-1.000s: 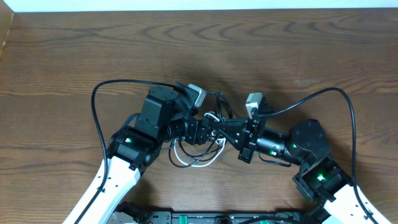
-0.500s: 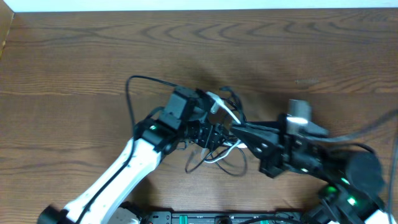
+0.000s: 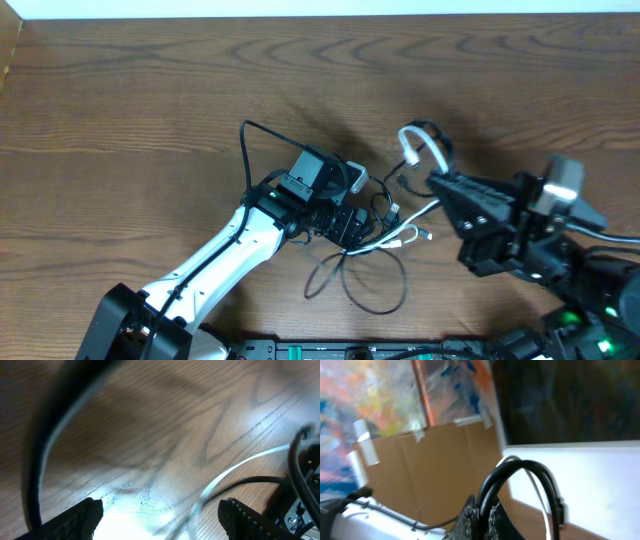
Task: Untangle cables
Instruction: 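Hold cables with the left gripper and pull the right gripper rightward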
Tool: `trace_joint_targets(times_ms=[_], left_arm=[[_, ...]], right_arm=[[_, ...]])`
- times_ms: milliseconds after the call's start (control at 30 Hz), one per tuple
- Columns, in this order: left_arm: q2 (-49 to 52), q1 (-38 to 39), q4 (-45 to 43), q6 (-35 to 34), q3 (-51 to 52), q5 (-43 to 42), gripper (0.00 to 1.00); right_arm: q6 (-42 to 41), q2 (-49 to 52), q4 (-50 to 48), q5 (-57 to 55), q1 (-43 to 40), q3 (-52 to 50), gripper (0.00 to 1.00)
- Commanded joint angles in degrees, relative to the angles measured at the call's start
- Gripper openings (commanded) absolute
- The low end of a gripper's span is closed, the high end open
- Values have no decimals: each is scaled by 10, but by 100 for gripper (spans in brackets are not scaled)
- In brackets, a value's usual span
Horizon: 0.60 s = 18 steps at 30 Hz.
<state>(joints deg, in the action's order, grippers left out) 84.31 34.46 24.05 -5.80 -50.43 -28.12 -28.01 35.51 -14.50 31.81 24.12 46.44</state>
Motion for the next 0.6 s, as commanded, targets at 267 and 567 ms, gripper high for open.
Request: trace_joint_targets(times_ms=[267,567], left_arm=[[7,-1,35,6,-1,43,82],[6,-2,58,1,-1,117,83]], right_arm=[[10,-34,209,-292,-142,38,1],[-27,-34,394,-635,-200,38,2]])
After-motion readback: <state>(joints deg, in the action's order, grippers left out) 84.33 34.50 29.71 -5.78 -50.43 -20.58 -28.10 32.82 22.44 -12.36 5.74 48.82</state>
